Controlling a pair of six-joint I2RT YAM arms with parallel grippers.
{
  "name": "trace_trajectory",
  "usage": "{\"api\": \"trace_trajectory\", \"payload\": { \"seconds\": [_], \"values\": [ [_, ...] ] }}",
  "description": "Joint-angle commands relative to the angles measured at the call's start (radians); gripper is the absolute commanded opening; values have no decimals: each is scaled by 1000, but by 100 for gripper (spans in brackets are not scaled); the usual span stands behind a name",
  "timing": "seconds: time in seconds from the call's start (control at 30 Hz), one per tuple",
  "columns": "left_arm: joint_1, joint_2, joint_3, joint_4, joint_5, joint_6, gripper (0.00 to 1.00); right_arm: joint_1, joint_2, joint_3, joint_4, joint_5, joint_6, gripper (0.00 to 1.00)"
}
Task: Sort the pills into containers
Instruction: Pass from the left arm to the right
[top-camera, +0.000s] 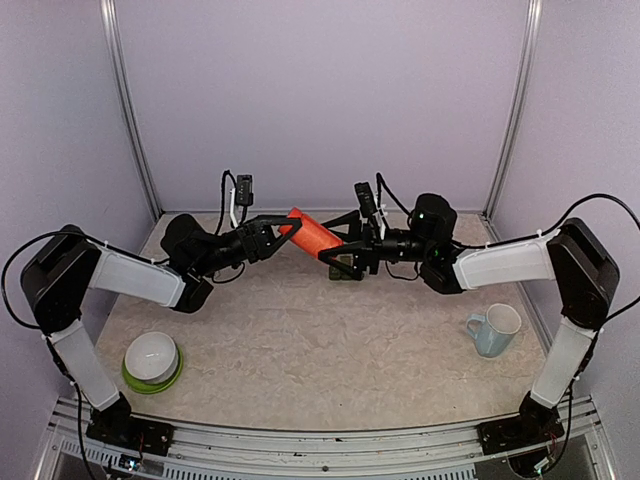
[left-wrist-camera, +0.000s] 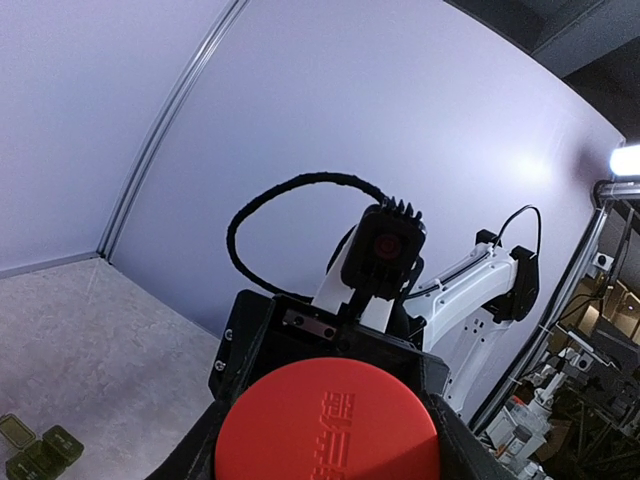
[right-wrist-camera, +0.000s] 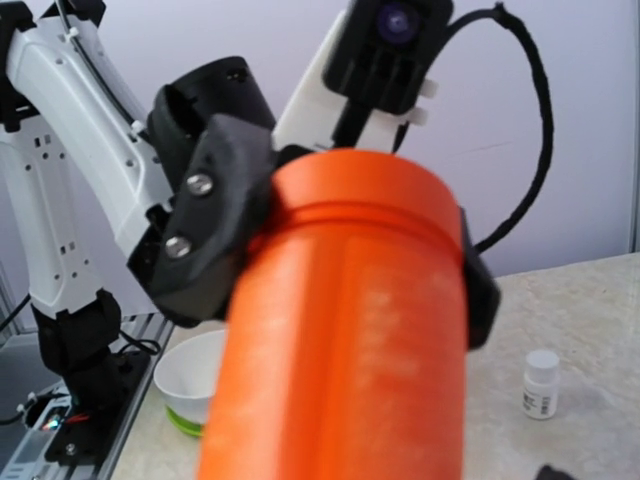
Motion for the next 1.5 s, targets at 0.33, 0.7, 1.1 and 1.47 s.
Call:
{"api": "trace_trajectory", "payload": {
  "seconds": [0.33, 0.7, 1.1, 1.47],
  "values": [
    [-52, -5, -18, 66, -63, 107, 48, 38, 58, 80, -12, -26, 28, 80],
    [-55, -18, -37, 75, -89, 125, 48, 42, 80, 94, -17, -41, 44, 73],
    [-55, -34, -40, 53, -99, 148, 48, 45, 98, 110, -33, -38, 52, 59],
    [-55, -32, -46, 49, -115, 153, 54, 45, 101, 115, -43, -41, 52, 31]
  ]
}}
